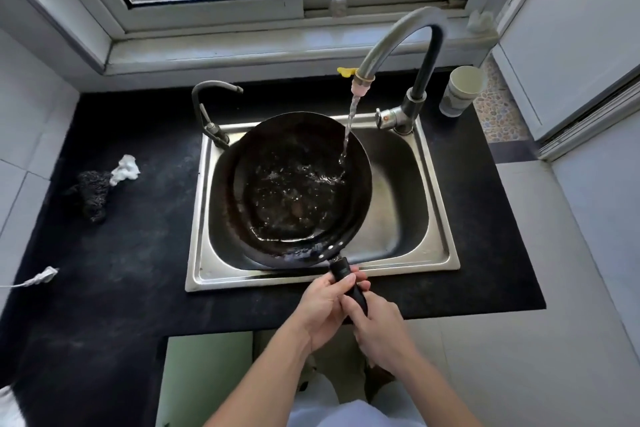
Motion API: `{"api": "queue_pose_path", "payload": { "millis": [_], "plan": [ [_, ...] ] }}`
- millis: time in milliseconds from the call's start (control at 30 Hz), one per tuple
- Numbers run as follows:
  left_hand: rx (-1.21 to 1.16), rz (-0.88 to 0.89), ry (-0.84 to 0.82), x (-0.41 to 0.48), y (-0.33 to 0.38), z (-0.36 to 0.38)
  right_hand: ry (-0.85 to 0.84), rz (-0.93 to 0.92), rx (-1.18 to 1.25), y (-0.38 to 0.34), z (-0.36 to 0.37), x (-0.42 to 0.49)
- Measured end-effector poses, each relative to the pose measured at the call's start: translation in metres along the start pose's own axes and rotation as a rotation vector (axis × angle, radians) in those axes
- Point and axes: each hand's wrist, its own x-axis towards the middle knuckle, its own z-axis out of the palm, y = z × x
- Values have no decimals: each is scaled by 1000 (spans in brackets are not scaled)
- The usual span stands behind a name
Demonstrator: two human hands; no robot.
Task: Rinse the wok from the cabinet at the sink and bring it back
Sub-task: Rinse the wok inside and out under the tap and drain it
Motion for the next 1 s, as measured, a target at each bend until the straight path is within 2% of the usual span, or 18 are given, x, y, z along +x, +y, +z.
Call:
{"api": "queue_pose_path", "payload": {
  "millis": [267,567,1000],
  "plan": [
    [-10,-2,35,-13,-12,-13,-25,30,101,6,16,-17],
    [25,-26,39,2,-12,2,-49,72,147,6,-3,-11],
    [173,67,202,-12,8,-1,-173,150,427,-12,14,0]
  ]
}}
